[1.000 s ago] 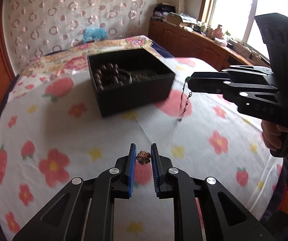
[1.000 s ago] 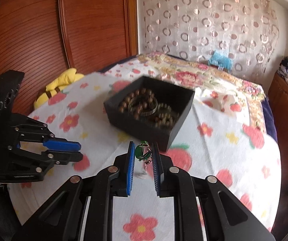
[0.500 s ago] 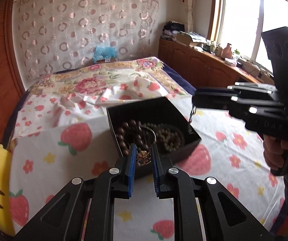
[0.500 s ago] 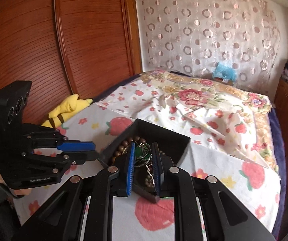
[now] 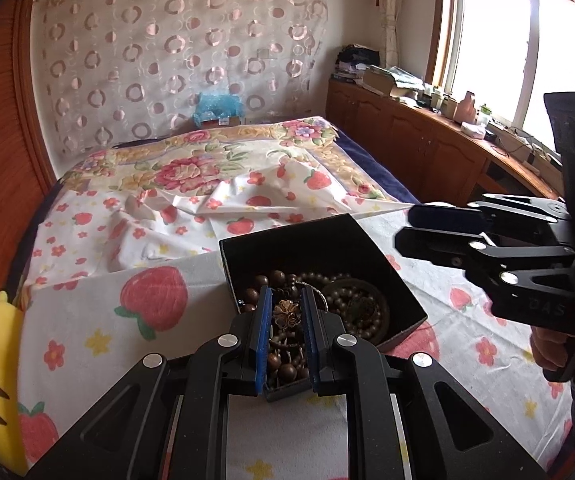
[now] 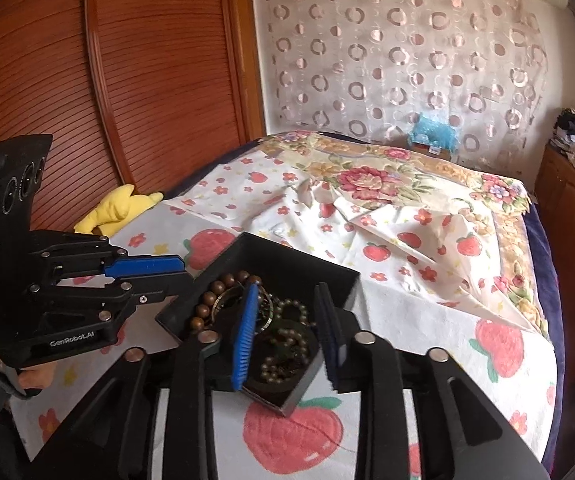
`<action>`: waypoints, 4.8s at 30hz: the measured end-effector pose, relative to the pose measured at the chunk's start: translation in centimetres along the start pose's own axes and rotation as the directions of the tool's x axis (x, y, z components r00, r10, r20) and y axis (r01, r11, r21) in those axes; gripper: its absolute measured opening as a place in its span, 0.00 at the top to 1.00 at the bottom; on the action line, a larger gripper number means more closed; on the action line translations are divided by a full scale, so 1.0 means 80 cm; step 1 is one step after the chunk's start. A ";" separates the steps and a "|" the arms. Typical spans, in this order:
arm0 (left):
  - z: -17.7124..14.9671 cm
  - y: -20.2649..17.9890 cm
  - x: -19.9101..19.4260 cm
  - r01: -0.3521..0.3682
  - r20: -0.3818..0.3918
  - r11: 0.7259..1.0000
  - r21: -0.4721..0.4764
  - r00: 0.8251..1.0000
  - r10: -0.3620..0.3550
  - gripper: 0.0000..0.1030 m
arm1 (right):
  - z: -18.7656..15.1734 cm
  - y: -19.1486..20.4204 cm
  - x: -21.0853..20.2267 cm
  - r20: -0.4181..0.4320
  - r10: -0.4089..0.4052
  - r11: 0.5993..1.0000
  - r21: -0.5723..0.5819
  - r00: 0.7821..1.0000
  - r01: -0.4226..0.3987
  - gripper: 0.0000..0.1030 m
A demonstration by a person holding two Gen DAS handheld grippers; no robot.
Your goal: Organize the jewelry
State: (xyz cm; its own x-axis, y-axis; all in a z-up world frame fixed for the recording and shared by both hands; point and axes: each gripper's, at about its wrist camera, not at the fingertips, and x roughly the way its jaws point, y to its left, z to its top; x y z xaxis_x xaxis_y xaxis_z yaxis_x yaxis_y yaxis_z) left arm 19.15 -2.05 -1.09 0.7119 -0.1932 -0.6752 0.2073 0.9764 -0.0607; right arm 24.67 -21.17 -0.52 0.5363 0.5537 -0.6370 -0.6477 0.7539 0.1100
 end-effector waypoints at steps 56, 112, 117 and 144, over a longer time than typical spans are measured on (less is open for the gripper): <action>-0.102 -0.031 -0.195 -0.217 0.189 0.972 -0.085 0.955 0.229 0.07 | -0.110 0.094 -0.193 0.231 -0.309 0.941 0.211 0.923 0.263 0.02; -0.104 -0.040 -0.194 -0.211 0.201 0.973 -0.099 0.953 0.227 0.08 | -0.116 0.099 -0.183 0.223 -0.319 0.937 0.218 0.921 0.272 0.02; -0.105 -0.039 -0.194 -0.211 0.202 0.972 -0.099 0.953 0.228 0.07 | -0.116 0.099 -0.183 0.224 -0.318 0.938 0.216 0.921 0.271 0.03; -0.105 -0.041 -0.192 -0.208 0.203 0.973 -0.100 0.953 0.225 0.07 | -0.117 0.098 -0.182 0.224 -0.318 0.938 0.218 0.921 0.271 0.03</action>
State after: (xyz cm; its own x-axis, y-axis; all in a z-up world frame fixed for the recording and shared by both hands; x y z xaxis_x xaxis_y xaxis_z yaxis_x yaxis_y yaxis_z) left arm 1.87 -1.43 3.31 0.8613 0.0155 -0.5079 -0.0134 0.9999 0.0078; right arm 6.70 -26.61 2.50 0.8215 0.3492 -0.4507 -0.3439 0.9340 0.0968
